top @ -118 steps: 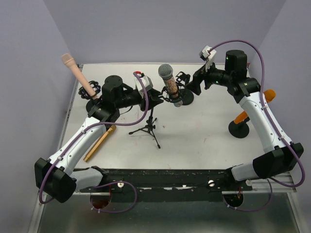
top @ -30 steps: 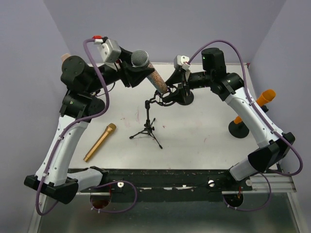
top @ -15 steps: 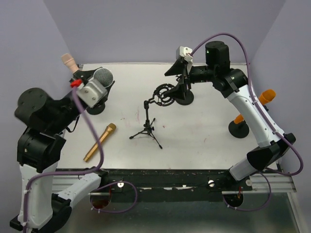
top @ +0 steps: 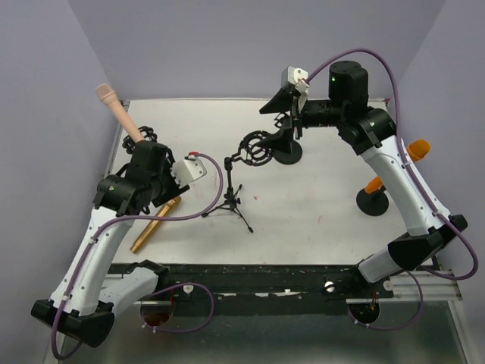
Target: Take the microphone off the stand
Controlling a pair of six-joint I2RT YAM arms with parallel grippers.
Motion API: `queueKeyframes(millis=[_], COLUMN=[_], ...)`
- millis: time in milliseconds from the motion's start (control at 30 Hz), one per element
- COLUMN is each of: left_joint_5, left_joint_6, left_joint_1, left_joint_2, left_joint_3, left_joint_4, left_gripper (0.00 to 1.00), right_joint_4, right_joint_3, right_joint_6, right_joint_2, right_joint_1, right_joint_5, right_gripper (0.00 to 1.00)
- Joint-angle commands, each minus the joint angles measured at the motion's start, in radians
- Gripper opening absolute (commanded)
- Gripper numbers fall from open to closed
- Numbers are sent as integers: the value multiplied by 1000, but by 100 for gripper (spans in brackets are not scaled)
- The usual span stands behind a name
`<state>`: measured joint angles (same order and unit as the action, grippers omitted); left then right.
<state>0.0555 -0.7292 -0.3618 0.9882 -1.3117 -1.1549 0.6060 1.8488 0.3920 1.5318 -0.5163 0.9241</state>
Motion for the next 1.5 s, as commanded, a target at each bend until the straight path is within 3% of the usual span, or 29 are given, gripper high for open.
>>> queueKeyframes(millis=[0,167,333,633,833,1067,1167,1467], left_joint_5=[171,253,293,274,244,175,167,141], left_joint_6=[-24,83,90,249,304,284,312,356], left_joint_1=[15,90,125,185,233,262,262,262], left_joint_2=[-29,-2,52,273,398,443,452,492], left_joint_3=[225,357,463,428,381,434,447,437], left_joint_4=[87,335,517,595,557,578,572,546], left_gripper=[0,0,0,0,0,37,47,58], right_joint_4=[-8,35,55,87,113,97,89,69], right_joint_3=[-36,-25,-22,-37,-46,-56,-59,-57], right_joint_6=[1,31,47,76,108,102,96,76], right_joint_2=[-44,-50,-53,-73,-82,-71,-65,-48], right_joint_1=[-7,-7,-7,-8,-7,-7,-7,-7], right_joint_5=[-24,-36,-48,-83,-100,-88,-90,-65], right_gripper=[100,100,100,100,100,100,100,100])
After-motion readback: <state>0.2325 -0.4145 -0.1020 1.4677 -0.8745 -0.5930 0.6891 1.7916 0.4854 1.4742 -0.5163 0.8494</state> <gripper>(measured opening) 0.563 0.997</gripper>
